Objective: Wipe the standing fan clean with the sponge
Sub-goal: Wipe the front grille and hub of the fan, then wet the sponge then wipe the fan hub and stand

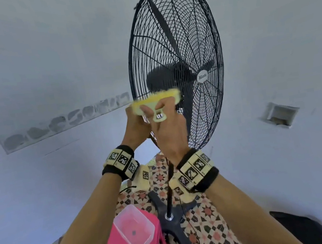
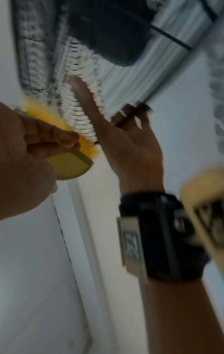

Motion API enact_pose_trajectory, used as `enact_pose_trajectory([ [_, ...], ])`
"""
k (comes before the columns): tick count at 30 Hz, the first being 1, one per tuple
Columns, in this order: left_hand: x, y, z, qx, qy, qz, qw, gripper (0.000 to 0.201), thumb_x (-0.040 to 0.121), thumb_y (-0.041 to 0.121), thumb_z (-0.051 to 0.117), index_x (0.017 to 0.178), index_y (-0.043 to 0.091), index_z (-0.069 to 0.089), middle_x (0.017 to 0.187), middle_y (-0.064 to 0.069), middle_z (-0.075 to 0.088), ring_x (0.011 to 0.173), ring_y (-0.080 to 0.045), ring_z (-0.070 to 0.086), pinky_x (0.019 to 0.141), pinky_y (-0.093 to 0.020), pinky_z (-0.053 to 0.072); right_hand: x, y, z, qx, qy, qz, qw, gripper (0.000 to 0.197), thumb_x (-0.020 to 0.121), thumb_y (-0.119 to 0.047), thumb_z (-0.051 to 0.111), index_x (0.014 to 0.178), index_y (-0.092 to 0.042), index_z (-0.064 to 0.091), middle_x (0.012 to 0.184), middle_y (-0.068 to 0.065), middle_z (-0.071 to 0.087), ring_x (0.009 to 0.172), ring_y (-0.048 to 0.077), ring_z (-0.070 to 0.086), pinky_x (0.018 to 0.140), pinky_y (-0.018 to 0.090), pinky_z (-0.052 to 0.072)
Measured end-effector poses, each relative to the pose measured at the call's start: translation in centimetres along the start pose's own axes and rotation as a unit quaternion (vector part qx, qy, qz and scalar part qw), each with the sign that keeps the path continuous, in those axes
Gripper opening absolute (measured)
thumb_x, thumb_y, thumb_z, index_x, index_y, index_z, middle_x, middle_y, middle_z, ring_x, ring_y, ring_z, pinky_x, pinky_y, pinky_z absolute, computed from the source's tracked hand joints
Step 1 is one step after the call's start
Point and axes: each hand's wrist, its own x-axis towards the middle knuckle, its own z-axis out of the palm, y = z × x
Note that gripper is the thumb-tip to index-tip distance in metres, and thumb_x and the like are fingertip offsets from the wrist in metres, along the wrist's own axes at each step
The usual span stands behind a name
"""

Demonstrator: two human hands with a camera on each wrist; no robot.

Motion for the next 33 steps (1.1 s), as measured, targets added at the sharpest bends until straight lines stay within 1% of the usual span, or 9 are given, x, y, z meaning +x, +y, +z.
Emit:
enact_pose_trajectory([
  [5, 0.8, 0.1, 0.4, 0.052, 0.032, 0.023, 0.998, 0.088, 0.068, 0.055, 0.092, 0.135, 0.025, 0.043, 0.133, -0.004, 0.046, 0.121, -0.016, 0.051, 0.102, -0.031, 0.046, 1.7, 2.2, -2.8, 0.04, 0.089, 0.041, 0.994, 0.026, 0.101, -0.027, 0.063, 0.105, -0.011, 0.042, 0.072, 0.005, 0.063, 0.055, 0.019, 0.061, 0.043, 0.036, 0.044],
  [10, -0.2, 0.5, -1.3, -0.067, -0.078, 0.054, 0.993, 0.015, 0.081, 0.038, 0.059, 0.074, 0.027, 0.067, 0.07, 0.018, 0.066, 0.066, 0.002, 0.058, 0.066, -0.023, 0.049, 0.7, 0.0, -1.3, 0.046, -0.085, -0.062, 0.993, 0.03, 0.101, -0.033, 0.064, 0.102, -0.013, 0.042, 0.068, 0.002, 0.057, 0.049, 0.02, 0.055, 0.039, 0.035, 0.041],
  [13, 1.3, -1.0, -3.6, -0.185, -0.079, 0.019, 0.979, 0.044, 0.078, 0.039, 0.057, 0.113, 0.015, 0.066, 0.104, -0.002, 0.068, 0.098, -0.016, 0.064, 0.084, -0.034, 0.055, 1.6, 2.5, -3.0, 0.059, -0.011, 0.018, 0.998, 0.034, 0.101, -0.043, 0.058, 0.103, -0.012, 0.044, 0.075, 0.003, 0.062, 0.053, 0.015, 0.055, 0.04, 0.027, 0.036],
  [16, 3.6, -1.0, -5.1, -0.169, -0.058, -0.07, 0.981, 0.059, 0.089, 0.059, 0.046, 0.117, 0.01, 0.065, 0.107, -0.006, 0.071, 0.101, -0.024, 0.065, 0.088, -0.044, 0.052, 2.5, 5.7, -5.5, 0.078, 0.076, 0.095, 0.989, 0.03, 0.104, -0.036, 0.058, 0.104, -0.01, 0.045, 0.068, -0.003, 0.059, 0.047, 0.003, 0.047, 0.042, 0.023, 0.035],
  [20, 5.9, 4.1, -6.8, 0.004, -0.033, -0.101, 0.994, 0.092, 0.093, 0.084, 0.01, 0.116, 0.018, 0.07, 0.113, -0.003, 0.073, 0.097, -0.022, 0.068, 0.091, -0.042, 0.053, 1.5, 2.6, -4.0, 0.1, -0.011, -0.025, 0.995, 0.038, 0.1, -0.044, 0.058, 0.099, -0.009, 0.045, 0.07, -0.004, 0.051, 0.052, 0.01, 0.045, 0.044, 0.024, 0.033],
  [23, 7.4, 8.2, -7.1, 0.013, -0.079, -0.107, 0.991, 0.07, 0.095, 0.082, 0.027, 0.123, 0.029, 0.064, 0.113, 0.003, 0.073, 0.082, -0.015, 0.069, 0.077, -0.035, 0.052, 1.0, 1.2, -0.8, 0.043, -0.046, -0.132, 0.989, 0.038, 0.094, -0.037, 0.066, 0.094, -0.002, 0.051, 0.074, 0.009, 0.056, 0.063, 0.02, 0.044, 0.045, 0.026, 0.031],
  [26, 8.0, 9.5, -7.3, 0.056, -0.147, -0.1, 0.983, 0.061, 0.096, 0.067, 0.055, 0.139, 0.024, 0.053, 0.131, -0.004, 0.067, 0.099, -0.024, 0.075, 0.088, -0.042, 0.06, -1.2, 5.2, 0.2, 0.007, -0.062, -0.181, 0.982, 0.032, 0.098, -0.035, 0.062, 0.094, -0.009, 0.045, 0.069, 0.005, 0.055, 0.06, 0.015, 0.042, 0.04, 0.023, 0.033],
  [30, 7.3, 9.2, -7.2, 0.085, -0.149, -0.095, 0.981, 0.069, 0.097, 0.064, 0.056, 0.145, 0.016, 0.048, 0.138, -0.005, 0.06, 0.114, -0.026, 0.071, 0.09, -0.043, 0.061, -7.8, 11.5, -1.2, -0.014, -0.179, -0.176, 0.968, 0.027, 0.102, -0.037, 0.056, 0.096, -0.02, 0.037, 0.071, -0.003, 0.054, 0.062, 0.005, 0.039, 0.042, 0.011, 0.034],
  [33, 6.7, 8.8, -7.2, 0.076, -0.133, -0.104, 0.983, 0.063, 0.101, 0.06, 0.05, 0.148, 0.018, 0.044, 0.142, -0.004, 0.057, 0.117, -0.028, 0.069, 0.091, -0.045, 0.061, -6.0, 10.0, -0.3, 0.032, -0.15, -0.176, 0.972, 0.029, 0.105, -0.042, 0.05, 0.096, -0.017, 0.037, 0.074, -0.005, 0.046, 0.059, 0.006, 0.037, 0.047, 0.003, 0.017],
])
